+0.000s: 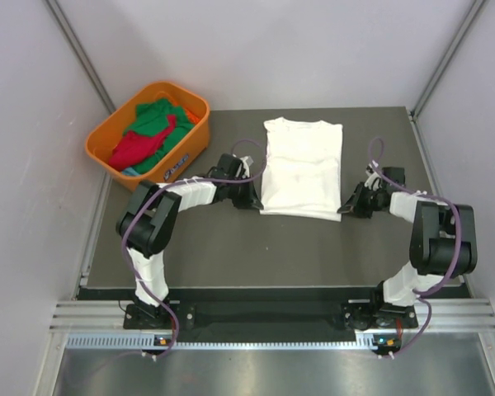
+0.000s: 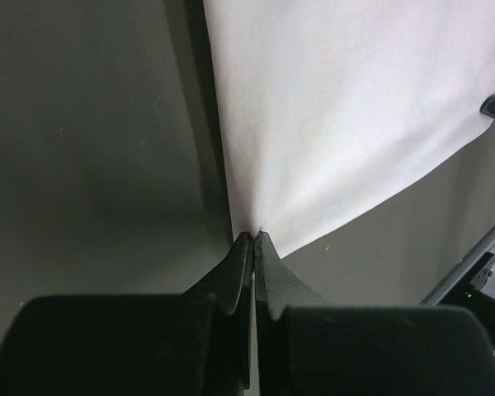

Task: Fold and stack the t-shirts
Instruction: Fold the tshirt

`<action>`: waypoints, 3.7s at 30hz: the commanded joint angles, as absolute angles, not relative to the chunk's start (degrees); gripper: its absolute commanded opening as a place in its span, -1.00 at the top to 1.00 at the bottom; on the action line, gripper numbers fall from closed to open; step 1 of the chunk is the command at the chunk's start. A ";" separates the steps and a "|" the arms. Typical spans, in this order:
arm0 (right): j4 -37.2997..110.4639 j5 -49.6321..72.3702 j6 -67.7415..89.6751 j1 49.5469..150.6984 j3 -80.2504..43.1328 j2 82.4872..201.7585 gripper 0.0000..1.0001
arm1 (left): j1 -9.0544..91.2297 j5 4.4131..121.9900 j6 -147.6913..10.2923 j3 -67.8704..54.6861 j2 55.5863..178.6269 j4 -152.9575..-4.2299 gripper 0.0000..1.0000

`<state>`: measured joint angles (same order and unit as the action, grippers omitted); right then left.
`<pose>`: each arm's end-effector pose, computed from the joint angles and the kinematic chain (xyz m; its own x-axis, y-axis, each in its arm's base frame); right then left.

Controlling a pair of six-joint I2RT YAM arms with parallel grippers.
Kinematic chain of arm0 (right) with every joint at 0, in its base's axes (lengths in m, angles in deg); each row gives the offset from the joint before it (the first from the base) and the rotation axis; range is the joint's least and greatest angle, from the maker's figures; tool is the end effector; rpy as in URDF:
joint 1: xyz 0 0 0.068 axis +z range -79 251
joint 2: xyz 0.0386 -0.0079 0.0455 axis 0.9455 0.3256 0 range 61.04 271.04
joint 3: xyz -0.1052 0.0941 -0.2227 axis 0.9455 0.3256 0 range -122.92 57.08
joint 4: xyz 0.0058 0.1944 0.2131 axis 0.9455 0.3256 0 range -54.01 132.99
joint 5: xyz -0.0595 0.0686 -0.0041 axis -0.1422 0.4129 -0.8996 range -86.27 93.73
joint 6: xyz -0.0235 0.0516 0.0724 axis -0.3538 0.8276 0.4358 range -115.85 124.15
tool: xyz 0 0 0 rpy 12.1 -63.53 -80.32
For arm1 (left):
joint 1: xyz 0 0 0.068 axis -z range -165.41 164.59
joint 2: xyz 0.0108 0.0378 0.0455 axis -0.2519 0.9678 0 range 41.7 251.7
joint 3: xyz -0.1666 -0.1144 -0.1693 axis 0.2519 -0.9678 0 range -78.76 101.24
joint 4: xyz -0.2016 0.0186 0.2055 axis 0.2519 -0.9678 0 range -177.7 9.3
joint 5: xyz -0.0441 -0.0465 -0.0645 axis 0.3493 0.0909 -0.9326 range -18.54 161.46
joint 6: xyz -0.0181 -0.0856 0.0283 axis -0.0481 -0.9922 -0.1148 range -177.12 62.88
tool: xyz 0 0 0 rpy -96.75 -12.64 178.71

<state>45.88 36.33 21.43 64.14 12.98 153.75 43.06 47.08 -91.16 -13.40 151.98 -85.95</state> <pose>0.3360 0.0043 0.0797 -0.8615 0.3556 -0.3624 0.0807 0.8005 0.5938 0.3704 -0.2397 0.0869 -0.9325 -0.0742 -0.3534 0.1746 0.7639 -0.6213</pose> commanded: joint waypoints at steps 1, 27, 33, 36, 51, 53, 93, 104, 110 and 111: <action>41.09 34.50 22.87 63.00 16.20 150.61 1.00 | 43.15 47.12 -91.40 -14.69 148.49 -83.77 1.00; 38.53 37.74 23.22 62.91 21.22 147.53 0.56 | 43.86 45.71 -91.66 -15.04 149.54 -84.74 0.45; 38.98 31.16 25.23 63.00 23.58 140.42 1.00 | 43.86 47.03 -92.98 -15.92 148.66 -85.44 1.00; 34.60 29.92 29.61 62.91 27.36 137.78 1.00 | 43.94 46.94 -94.03 -17.15 148.14 -84.30 1.00; 32.37 26.40 32.48 63.00 33.80 131.78 0.95 | 45.00 47.55 -97.02 -21.89 145.50 -84.30 1.00; 35.89 26.40 29.66 63.00 29.67 136.44 0.99 | 45.09 49.22 -97.28 -22.60 144.97 -86.05 1.00; 41.96 38.18 21.20 57.11 -11.90 170.88 -0.02 | 41.13 55.12 -85.68 34.16 178.71 -95.72 0.01; 42.49 45.11 28.13 56.49 -38.71 193.22 -0.09 | 40.61 55.91 -84.45 43.05 188.38 -95.38 0.04; 30.04 50.56 40.43 56.76 -47.51 202.71 0.03 | 39.90 54.77 -86.30 43.23 189.88 -91.52 0.71; 29.05 50.75 41.67 56.93 -48.99 204.37 0.04 | 39.90 54.42 -86.65 43.23 190.06 -91.07 0.84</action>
<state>36.37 47.52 34.85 56.95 -45.36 200.15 40.43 54.53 -86.29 42.34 187.96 -93.17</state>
